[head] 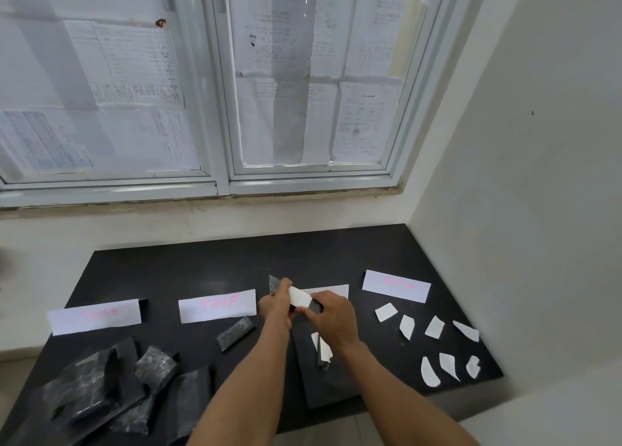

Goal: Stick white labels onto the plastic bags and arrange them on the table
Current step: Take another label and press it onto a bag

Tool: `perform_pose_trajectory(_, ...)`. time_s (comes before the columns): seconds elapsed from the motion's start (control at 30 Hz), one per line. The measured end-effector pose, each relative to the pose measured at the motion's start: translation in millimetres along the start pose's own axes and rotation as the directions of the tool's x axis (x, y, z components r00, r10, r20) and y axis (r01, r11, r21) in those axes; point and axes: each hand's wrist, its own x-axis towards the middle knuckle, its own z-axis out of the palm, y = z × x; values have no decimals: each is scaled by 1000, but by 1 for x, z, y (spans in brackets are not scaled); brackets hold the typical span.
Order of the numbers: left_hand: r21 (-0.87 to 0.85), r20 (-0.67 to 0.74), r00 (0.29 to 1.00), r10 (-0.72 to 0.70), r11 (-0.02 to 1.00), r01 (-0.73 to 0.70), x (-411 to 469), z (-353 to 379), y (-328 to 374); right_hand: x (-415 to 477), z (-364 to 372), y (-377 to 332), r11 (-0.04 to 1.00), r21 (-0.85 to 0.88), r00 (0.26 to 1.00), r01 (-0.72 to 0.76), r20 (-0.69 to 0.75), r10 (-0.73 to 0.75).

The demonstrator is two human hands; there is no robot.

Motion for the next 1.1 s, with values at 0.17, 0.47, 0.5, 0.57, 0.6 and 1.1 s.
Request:
perform_pose_trajectory(0.17, 107, 168, 984, -62, 993, 44, 8, 9, -6, -6, -4, 20, 988, 18, 977, -153, 152, 149)
perform_pose_trajectory(0.47, 421, 138, 979, -153, 903, 82, 18, -4, -15, -46, 7, 84, 731, -8, 730, -682, 54, 682)
perform_pose_trajectory(0.5, 415, 119, 980, -161, 905, 98, 20, -9, -17, -50, 10, 89, 706, -26, 703, -708, 73, 708)
perform_pose_trajectory(0.57, 418, 85, 980, -178, 900, 127, 20, -21, -21, -56, 16, 95, 657, -53, 651, -752, 99, 753)
perform_pose_trajectory(0.6, 418, 62, 981, -183, 897, 141, 21, -27, -22, -58, 20, 96, 642, -58, 634, -764, 115, 765)
perform_pose_trajectory(1.1, 794, -172, 978, 116, 605, 68, 47, -103, -36, -60, 42, 86, 614, -312, 589, -725, 182, 787)
